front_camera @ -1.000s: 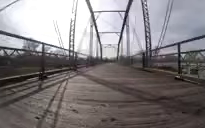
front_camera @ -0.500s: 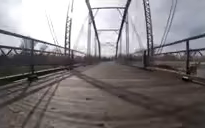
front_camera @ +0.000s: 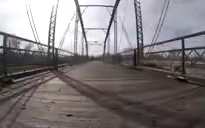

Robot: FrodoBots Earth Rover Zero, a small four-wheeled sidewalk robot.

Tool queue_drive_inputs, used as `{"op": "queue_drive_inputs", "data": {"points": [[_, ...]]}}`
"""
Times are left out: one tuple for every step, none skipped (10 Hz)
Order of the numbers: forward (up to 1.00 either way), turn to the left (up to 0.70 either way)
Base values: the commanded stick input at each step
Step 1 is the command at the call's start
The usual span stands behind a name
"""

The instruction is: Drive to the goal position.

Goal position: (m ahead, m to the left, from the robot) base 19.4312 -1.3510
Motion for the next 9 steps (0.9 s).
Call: {"op": "queue_drive_inputs", "data": {"points": [[1.0,0.0],[1.0,0.0],[1.0,0.0],[1.0,0.0],[1.0,0.0],[1.0,-0.01],[1.0,-0.02],[1.0,-0.25],[1.0,-0.3]]}}
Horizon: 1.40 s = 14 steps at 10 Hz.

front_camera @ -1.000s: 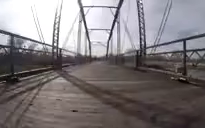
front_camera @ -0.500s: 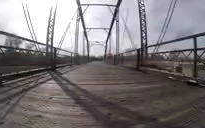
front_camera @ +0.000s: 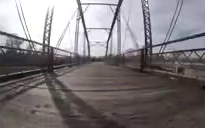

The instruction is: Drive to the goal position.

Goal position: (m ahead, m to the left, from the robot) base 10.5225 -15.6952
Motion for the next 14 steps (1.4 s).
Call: {"op": "queue_drive_inputs", "data": {"points": [[1.0,-0.1],[1.0,0.0],[1.0,0.0],[1.0,0.0],[1.0,0.0],[1.0,0.0],[1.0,0.0],[1.0,-0.01],[1.0,-0.02],[1.0,-0.06],[1.0,-0.26],[1.0,-0.37],[1.0,-0.39],[1.0,-0.28]]}}
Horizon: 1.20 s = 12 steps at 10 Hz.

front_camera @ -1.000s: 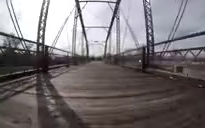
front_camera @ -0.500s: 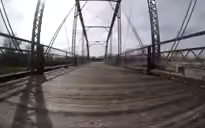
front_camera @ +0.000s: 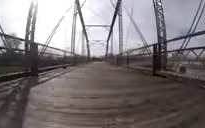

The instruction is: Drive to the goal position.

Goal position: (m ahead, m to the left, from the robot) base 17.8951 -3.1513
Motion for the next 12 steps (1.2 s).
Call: {"op": "queue_drive_inputs", "data": {"points": [[1.0,-0.03],[1.0,0.0],[1.0,0.0],[1.0,0.0],[1.0,0.0],[1.0,0.0],[1.0,0.0],[1.0,0.0],[1.0,0.0],[1.0,0.0],[1.0,0.0],[1.0,0.0]]}}
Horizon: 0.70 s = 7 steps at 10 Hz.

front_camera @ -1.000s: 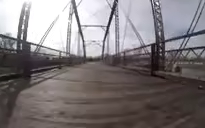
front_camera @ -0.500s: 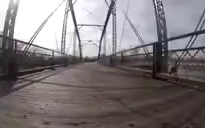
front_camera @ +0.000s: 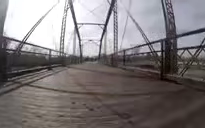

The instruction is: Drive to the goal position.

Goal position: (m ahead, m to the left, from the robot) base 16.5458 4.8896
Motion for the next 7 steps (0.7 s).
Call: {"op": "queue_drive_inputs", "data": {"points": [[1.0,0.0],[1.0,0.0],[1.0,0.0],[1.0,0.0],[1.0,-0.01],[1.0,-0.05],[1.0,-0.09]]}}
